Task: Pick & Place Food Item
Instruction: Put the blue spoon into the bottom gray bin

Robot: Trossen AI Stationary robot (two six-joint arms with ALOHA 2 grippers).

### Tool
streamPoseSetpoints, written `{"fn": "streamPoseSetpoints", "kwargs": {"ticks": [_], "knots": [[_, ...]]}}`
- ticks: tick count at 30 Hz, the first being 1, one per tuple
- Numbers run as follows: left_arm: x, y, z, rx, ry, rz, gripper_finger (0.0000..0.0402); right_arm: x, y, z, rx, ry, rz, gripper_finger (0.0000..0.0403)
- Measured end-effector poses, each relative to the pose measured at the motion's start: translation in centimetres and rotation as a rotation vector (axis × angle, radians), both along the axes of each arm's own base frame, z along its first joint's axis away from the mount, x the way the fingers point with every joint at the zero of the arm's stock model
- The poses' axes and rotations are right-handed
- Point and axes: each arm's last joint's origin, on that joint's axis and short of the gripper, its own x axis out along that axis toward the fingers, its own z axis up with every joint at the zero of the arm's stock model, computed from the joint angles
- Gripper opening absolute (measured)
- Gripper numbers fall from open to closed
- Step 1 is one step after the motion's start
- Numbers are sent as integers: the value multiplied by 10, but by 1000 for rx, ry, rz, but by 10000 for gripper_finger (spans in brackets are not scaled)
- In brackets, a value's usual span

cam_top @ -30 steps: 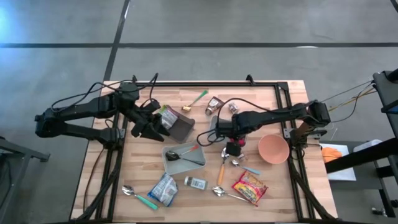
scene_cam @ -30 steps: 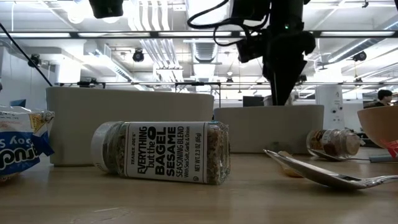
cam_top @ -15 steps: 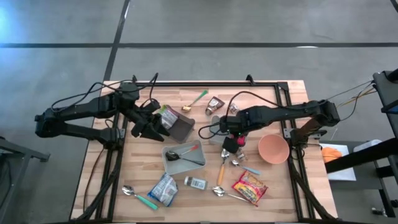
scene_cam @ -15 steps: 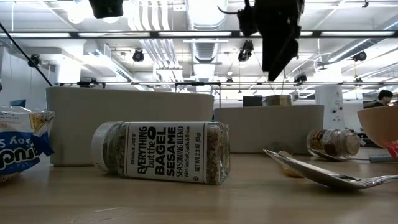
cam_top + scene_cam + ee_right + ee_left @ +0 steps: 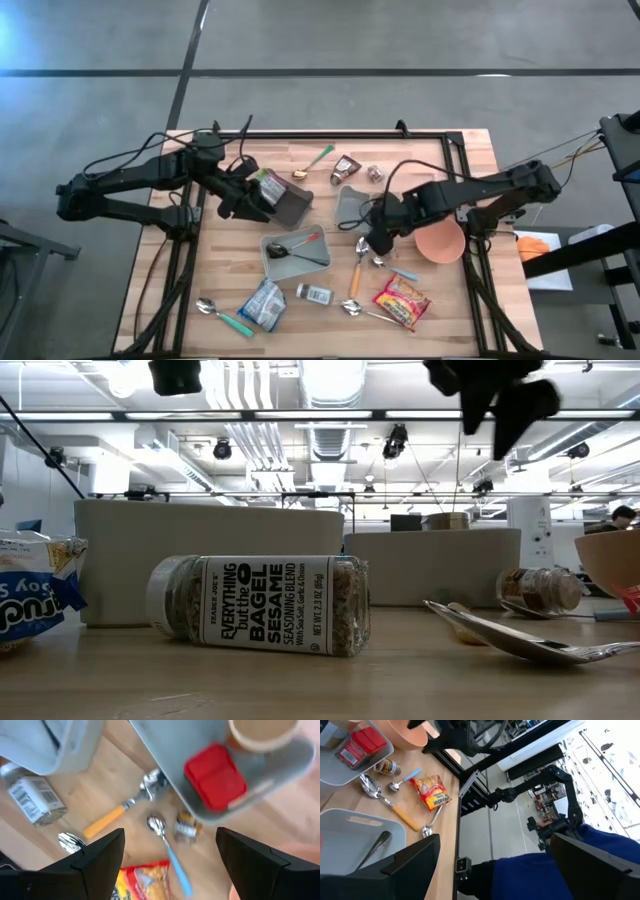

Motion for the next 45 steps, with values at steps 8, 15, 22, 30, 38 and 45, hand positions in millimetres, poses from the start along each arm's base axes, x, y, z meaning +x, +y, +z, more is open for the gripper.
{"fn": "streamPoseSetpoints", "kwargs": {"ticks": [8, 15, 22, 30, 38, 45], "knots": [[1, 1, -2, 18, 3, 1, 380, -7, 34, -16, 36, 71, -126, 312], [2, 3, -3, 23, 7, 2, 380, 1, 59, -37, -7, 104, 29, 312], [1, 2, -6, 32, 21, -31, 380, 11, 84, -68, -11, 178, 164, 312], [-2, 1, -11, 28, 79, -51, 380, 16, 91, -92, -35, 239, 102, 312], [-3, 0, -12, 15, 82, -75, 380, 17, 92, -118, -16, 224, 89, 312], [-3, -1, -11, -7, 77, -117, 380, 7, 85, -138, -24, 247, 61, 311]]}}
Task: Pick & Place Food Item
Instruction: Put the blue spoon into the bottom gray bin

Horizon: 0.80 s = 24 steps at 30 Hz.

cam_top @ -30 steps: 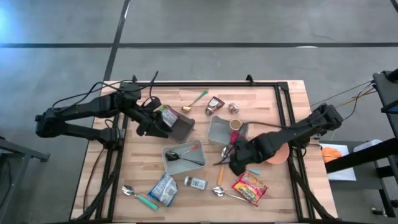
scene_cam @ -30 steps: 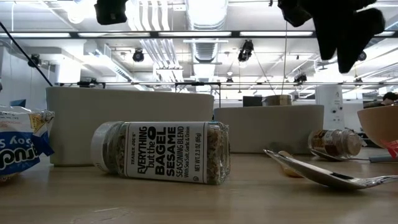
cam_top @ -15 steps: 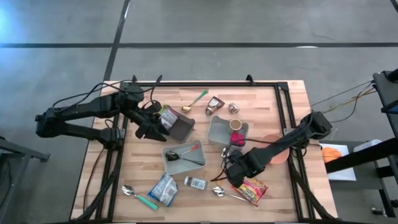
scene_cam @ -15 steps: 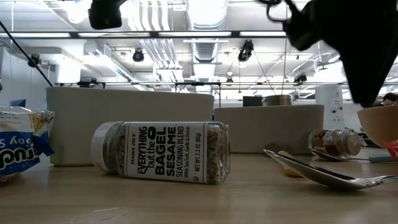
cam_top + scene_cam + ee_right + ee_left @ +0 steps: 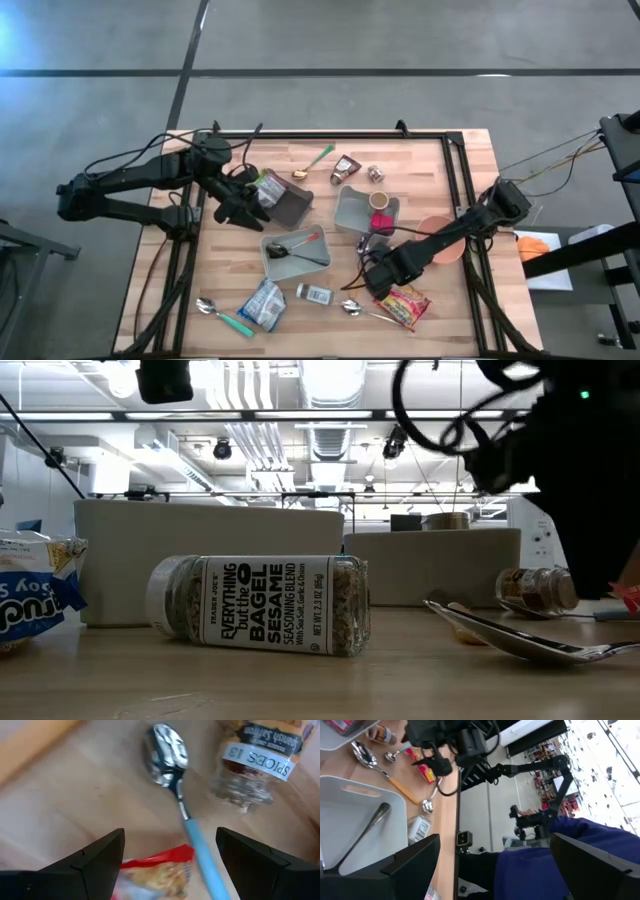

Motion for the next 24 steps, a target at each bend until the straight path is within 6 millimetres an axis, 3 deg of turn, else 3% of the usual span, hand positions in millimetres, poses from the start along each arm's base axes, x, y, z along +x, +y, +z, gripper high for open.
{"fn": "streamPoseSetpoints", "kwargs": {"ticks": [14, 24], "knots": [[-1, -1, 1, -41, 9, -37, 380, -8, -14, -25, 31, 3, 45, 189], [-1, -1, 1, -53, 14, -40, 380, -5, -14, -24, 27, -6, 118, 173]]}}
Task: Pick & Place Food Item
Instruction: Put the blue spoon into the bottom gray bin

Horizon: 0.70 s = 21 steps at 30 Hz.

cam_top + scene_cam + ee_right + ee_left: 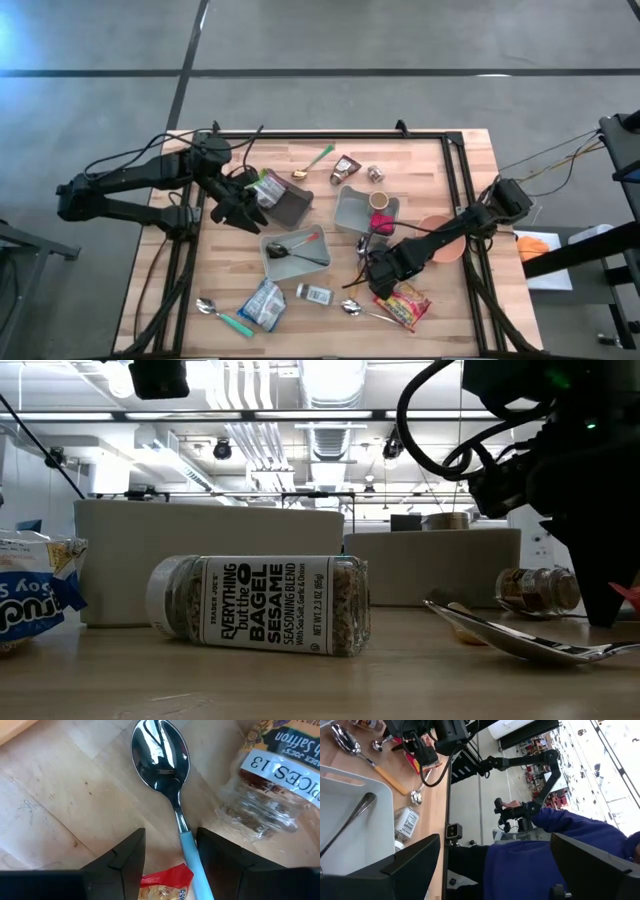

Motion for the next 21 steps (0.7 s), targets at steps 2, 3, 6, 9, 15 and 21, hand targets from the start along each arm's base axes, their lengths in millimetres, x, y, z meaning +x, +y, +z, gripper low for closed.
{"fn": "streamPoseSetpoints", "kwargs": {"ticks": [2, 3, 6, 9, 15, 21], "knots": [[0, 0, 0, 0, 0, 0, 380, 0, 0, 0, 0, 0, -3, 173], [0, 0, 0, -1, 0, 0, 380, 0, -1, 0, 0, 0, -6, 173], [0, 0, 0, -10, 7, 0, 380, 1, -3, -1, -1, 2, -8, 173], [0, 0, 0, -16, 11, 2, 380, 1, -6, -3, 5, 10, -11, 173], [0, 0, 0, -35, 25, 3, 380, 1, -13, -5, 10, 20, -30, 173], [0, 0, 0, -49, 37, 8, 380, 2, -17, -6, 14, 23, -55, 149]]}}
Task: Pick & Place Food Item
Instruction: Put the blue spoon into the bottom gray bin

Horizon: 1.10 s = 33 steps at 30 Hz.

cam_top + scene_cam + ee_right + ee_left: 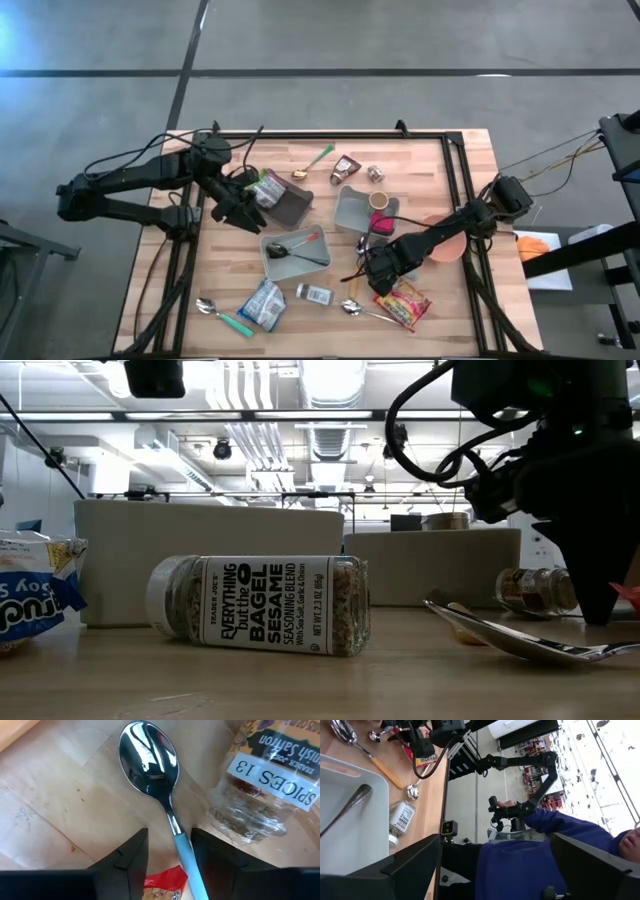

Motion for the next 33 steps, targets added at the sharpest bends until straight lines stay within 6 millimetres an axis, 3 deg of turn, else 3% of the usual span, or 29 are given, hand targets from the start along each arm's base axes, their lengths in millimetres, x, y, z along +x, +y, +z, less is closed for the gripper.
{"fn": "streamPoseSetpoints", "kwargs": {"ticks": [11, 18, 27, 33], "knots": [[0, 0, 0, -8, 7, 3, 380, 3, 1, 2, 15, -7, 5, 94], [0, 0, 0, -8, 7, 3, 380, 4, 1, 0, 19, 2, 9, 20], [0, 0, 0, -8, 7, 3, 380, 6, 3, 1, 28, 0, 38, 16], [0, 0, 0, -8, 6, 3, 380, 19, 12, 12, 47, -68, 116, 13]]}}
